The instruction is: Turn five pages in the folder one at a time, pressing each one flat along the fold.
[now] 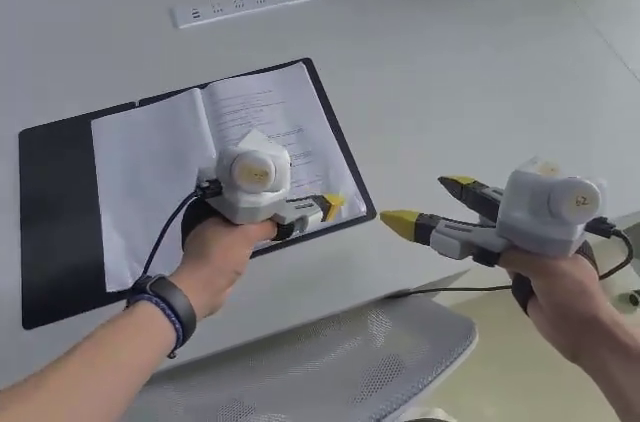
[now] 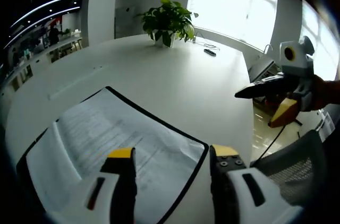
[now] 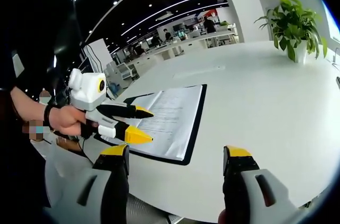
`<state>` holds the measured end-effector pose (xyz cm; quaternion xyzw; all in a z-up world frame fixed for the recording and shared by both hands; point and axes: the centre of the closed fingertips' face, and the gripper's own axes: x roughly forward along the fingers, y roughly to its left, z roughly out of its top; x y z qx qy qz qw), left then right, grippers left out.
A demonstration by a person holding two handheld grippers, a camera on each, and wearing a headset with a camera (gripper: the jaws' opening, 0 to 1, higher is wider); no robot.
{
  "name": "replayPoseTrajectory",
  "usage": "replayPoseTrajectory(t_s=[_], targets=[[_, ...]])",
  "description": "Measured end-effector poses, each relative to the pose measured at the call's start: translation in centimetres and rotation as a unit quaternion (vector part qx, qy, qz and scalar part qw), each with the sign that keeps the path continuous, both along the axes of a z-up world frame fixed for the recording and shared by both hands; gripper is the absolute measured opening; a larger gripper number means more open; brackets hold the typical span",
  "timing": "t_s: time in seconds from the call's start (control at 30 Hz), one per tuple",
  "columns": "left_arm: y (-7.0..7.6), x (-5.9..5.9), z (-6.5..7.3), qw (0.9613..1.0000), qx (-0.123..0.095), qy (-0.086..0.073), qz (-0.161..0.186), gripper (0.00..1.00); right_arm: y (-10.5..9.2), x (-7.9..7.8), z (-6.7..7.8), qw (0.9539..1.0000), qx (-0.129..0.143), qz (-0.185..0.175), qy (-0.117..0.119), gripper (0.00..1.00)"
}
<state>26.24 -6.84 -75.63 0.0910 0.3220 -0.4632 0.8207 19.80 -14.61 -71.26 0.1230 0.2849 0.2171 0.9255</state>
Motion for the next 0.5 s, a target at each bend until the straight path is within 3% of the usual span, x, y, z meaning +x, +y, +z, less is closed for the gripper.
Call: replayPoseTrajectory(t_s=[0.13, 0.27, 0.47, 0.5], targets=[[-0.9, -0.3, -1.9, 0.9999, 0.008, 0.009, 0.011, 0.48, -0.3, -0.1, -0.1, 1.0000, 0.006, -0.007, 0.001, 0.71], [-1.3, -0.4, -3.6, 0.9992, 0.032, -0.001, 0.024, 0.42, -0.3, -0.3, 0.0, 0.9999, 0.010, -0.010, 0.002, 0.70], [-1.5, -0.6, -5.1, 0.9984, 0.045, -0.005, 0.034, 0.35, -0.5, -0.7, -0.2, 0.9997, 0.018, -0.014, 0.007, 0.69], [-1.5, -0.5, -5.2, 0.9979, 0.050, -0.016, 0.038, 0.35, -0.5, -0.8, -0.3, 0.9997, 0.018, -0.014, 0.008, 0.69]])
